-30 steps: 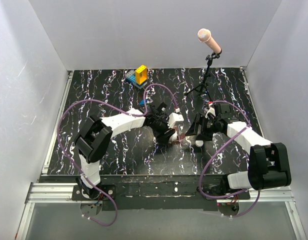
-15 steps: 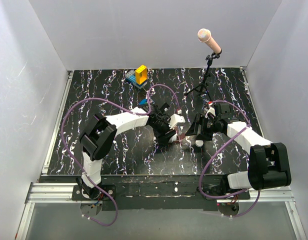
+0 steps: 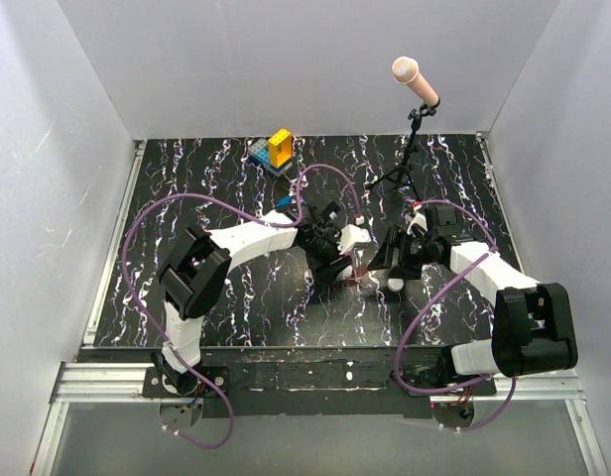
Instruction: Sort the pills into containers
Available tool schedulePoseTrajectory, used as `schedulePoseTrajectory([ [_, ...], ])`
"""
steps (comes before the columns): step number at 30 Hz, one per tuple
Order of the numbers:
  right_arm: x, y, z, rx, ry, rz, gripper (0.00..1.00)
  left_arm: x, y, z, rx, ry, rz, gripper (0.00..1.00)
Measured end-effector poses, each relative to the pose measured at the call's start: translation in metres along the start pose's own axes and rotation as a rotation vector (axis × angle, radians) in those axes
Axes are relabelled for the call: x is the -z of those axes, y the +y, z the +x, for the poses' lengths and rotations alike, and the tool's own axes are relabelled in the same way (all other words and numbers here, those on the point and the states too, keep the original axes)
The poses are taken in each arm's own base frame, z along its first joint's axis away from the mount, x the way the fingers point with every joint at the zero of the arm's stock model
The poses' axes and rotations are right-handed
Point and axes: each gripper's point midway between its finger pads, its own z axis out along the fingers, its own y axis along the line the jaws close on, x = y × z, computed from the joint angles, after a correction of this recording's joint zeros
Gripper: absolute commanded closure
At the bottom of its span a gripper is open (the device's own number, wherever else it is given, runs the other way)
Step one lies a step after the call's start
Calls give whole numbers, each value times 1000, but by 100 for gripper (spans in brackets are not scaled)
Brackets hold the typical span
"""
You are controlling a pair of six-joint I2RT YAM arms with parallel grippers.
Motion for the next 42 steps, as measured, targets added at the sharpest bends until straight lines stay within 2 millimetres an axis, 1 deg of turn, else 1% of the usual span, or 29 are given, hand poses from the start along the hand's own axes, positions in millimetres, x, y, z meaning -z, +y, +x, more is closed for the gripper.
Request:
schedulePoseTrajectory([
  [20, -1, -1, 1, 3, -2, -5, 20, 7, 3, -2, -44, 53, -45, 100],
  [25, -1, -1, 1, 4, -2, -5, 20, 7, 0, -3, -54, 64, -45, 100],
  [42, -1, -1, 1, 4, -1, -4, 20, -6, -2, 2, -92, 126, -51, 100],
])
